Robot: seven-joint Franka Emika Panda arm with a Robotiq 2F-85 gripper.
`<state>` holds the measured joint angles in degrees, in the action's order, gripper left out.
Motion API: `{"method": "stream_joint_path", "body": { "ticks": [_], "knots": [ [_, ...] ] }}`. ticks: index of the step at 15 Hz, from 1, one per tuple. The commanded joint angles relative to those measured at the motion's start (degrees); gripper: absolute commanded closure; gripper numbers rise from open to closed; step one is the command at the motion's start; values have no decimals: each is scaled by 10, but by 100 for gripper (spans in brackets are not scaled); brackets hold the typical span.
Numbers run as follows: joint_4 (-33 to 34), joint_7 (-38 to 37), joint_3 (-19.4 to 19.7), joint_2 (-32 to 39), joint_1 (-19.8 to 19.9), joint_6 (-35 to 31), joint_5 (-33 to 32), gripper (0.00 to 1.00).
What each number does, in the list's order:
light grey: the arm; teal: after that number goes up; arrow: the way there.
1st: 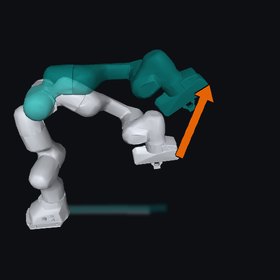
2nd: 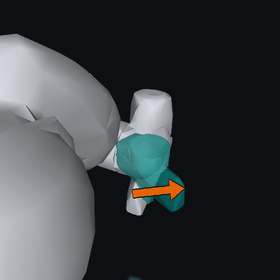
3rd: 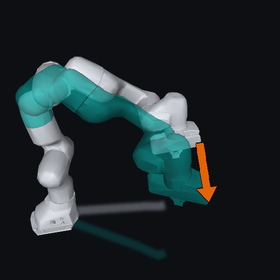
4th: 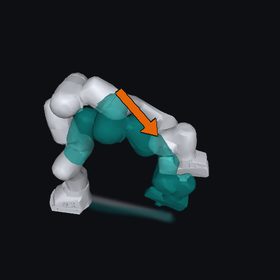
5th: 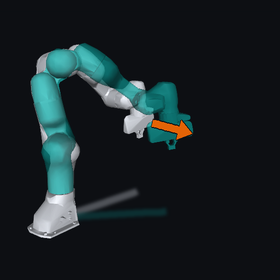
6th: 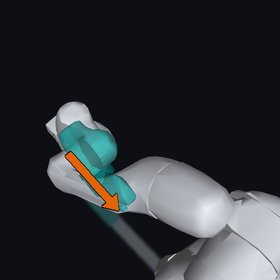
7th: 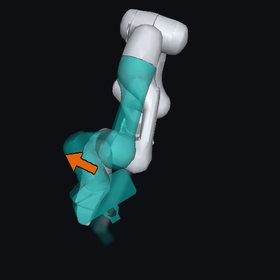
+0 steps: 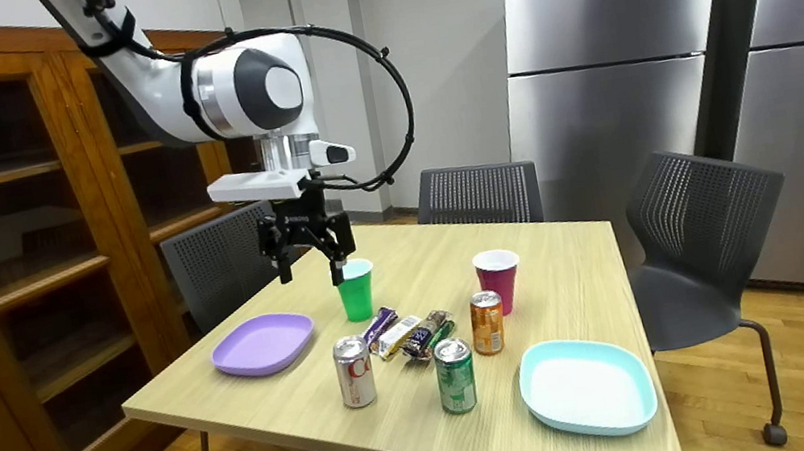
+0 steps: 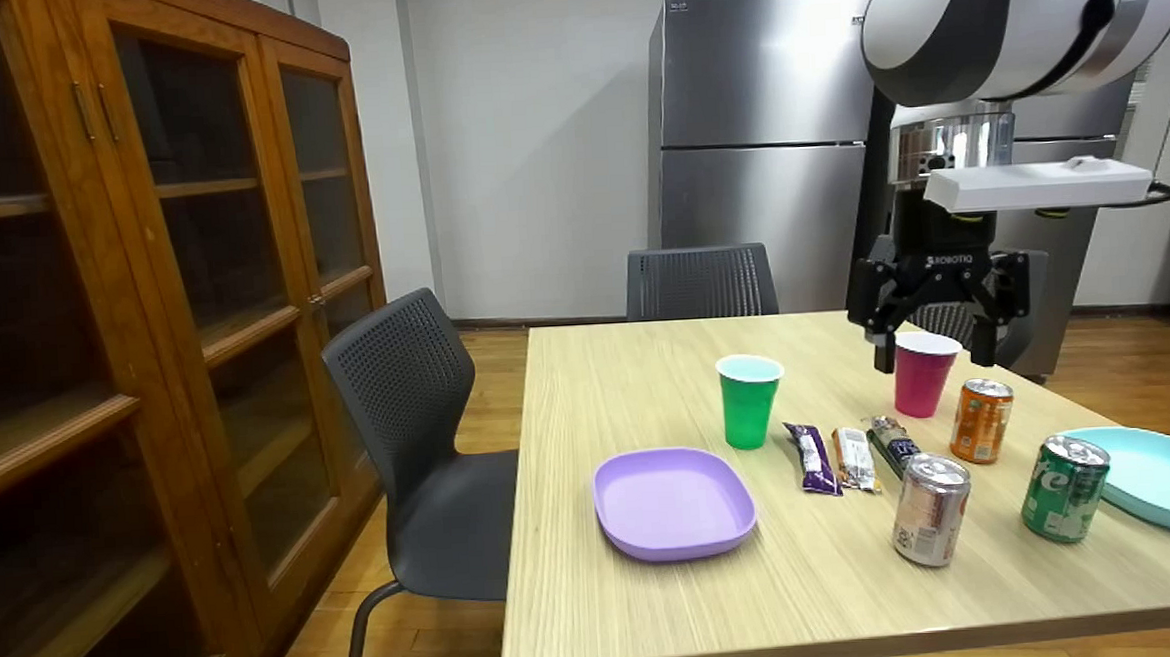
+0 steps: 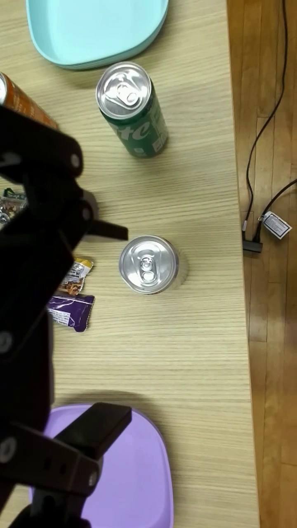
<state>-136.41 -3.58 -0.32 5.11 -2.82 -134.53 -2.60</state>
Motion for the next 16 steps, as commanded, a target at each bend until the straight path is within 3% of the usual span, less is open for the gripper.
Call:
{"method": "stream_joint_path", "body": {
  "ticks": [1,16],
  "knots": [
    [-7,-10,3,12,7,-28,-12,0],
    [5,-12,30,130,7,-147,-18,0]
  ]
}}
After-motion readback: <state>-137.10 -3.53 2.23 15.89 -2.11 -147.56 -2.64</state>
